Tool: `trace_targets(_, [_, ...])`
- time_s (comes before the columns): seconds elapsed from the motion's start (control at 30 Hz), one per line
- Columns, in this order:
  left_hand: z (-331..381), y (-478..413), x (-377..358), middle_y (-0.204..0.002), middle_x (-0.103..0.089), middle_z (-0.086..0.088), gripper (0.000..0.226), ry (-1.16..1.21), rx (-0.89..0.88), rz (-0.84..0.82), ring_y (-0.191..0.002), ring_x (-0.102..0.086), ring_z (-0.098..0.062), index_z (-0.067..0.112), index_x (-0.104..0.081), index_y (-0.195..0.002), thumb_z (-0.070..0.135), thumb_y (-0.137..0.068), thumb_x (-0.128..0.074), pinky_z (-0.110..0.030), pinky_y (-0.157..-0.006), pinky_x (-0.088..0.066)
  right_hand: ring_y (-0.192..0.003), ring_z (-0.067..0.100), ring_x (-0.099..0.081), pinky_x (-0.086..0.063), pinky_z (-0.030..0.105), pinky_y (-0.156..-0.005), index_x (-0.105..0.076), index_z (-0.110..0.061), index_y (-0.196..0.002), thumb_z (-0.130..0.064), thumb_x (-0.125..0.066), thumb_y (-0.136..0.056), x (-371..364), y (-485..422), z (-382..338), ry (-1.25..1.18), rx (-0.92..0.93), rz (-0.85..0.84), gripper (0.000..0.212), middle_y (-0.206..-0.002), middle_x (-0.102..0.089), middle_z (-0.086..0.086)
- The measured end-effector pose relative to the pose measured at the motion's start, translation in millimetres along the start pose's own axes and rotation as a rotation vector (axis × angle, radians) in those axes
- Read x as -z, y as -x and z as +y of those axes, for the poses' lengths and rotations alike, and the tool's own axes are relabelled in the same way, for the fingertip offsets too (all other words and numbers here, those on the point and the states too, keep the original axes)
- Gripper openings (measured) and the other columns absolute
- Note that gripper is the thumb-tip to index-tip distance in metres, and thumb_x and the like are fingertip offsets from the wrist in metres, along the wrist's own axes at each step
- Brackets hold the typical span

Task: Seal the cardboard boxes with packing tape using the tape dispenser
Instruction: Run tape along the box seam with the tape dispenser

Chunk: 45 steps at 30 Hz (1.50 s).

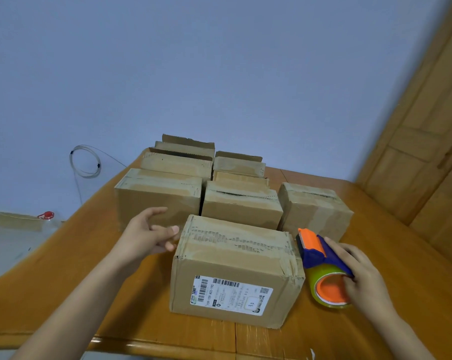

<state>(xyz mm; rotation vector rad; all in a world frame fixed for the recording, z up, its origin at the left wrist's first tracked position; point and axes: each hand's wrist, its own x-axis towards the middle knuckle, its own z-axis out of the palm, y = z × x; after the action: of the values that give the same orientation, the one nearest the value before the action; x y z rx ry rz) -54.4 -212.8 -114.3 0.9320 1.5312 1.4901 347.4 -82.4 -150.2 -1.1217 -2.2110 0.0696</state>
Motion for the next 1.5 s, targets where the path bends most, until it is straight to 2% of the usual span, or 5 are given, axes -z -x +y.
trace_targets(0.3, [-21, -1, -13, -0.089, -0.072, -0.013, 0.041, 0.151, 0.176, -0.001, -0.089, -0.063, -0.028, 0.016, -0.052, -0.124, 0.011, -0.086, -0.067, -0.053, -0.1, -0.044, -0.115, 0.016, -0.044, -0.057, 0.032, -0.067, -0.02, -0.071, -0.131, 0.021, -0.056, -0.079, -13, 9, -5, -0.073, -0.061, 0.045, 0.112, -0.123, -0.046, -0.006])
trace_targets(0.43, [-39, 5, -9, -0.085, -0.063, -0.012, 0.047, -0.184, 0.166, 0.011, -0.081, -0.061, -0.027, 0.01, -0.047, -0.131, -0.004, -0.088, -0.06, -0.047, -0.083, -0.053, -0.115, 0.02, -0.048, -0.056, 0.029, -0.064, -0.023, -0.069, -0.132, 0.02, -0.056, -0.08, -18, 12, -6, -0.103, -0.094, 0.067, 0.109, -0.123, -0.048, -0.003])
trace_targets(0.67, [19, 23, -21, -0.122, -0.058, 0.001, 0.028, -0.283, -0.317, 0.274, -0.106, -0.053, -0.009, 0.018, -0.059, -0.124, 0.024, -0.097, -0.052, -0.024, -0.089, -0.041, -0.117, 0.017, -0.045, -0.053, 0.021, -0.068, -0.019, -0.075, -0.127, 0.017, -0.058, -0.082, -23, 17, -17, -0.147, -0.121, 0.117, 0.11, -0.126, -0.047, -0.002])
trace_targets(0.97, [35, 43, -105, -0.16, 0.015, 0.008, 0.079, -1.203, -0.532, -0.343, -0.146, 0.014, -0.01, 0.031, -0.006, -0.154, 0.072, -0.088, -0.022, -0.038, -0.121, 0.002, -0.111, 0.015, -0.048, -0.057, 0.041, -0.072, -0.027, -0.056, -0.139, 0.018, -0.06, -0.079, -45, 20, -52, -0.196, -0.115, 0.154, 0.101, -0.12, -0.045, -0.01])
trace_targets(1.5, [27, 34, -89, -0.162, -0.005, 0.008, 0.089, -1.325, -0.433, -0.379, -0.148, 0.0, -0.008, 0.028, -0.005, -0.155, 0.076, -0.085, -0.032, -0.037, -0.121, -0.004, -0.104, 0.03, -0.051, -0.045, 0.037, -0.075, -0.052, -0.021, -0.136, 0.021, -0.062, -0.068, 23, -29, -86, 0.111, 0.097, 0.187, 0.08, -0.114, -0.06, 0.01])
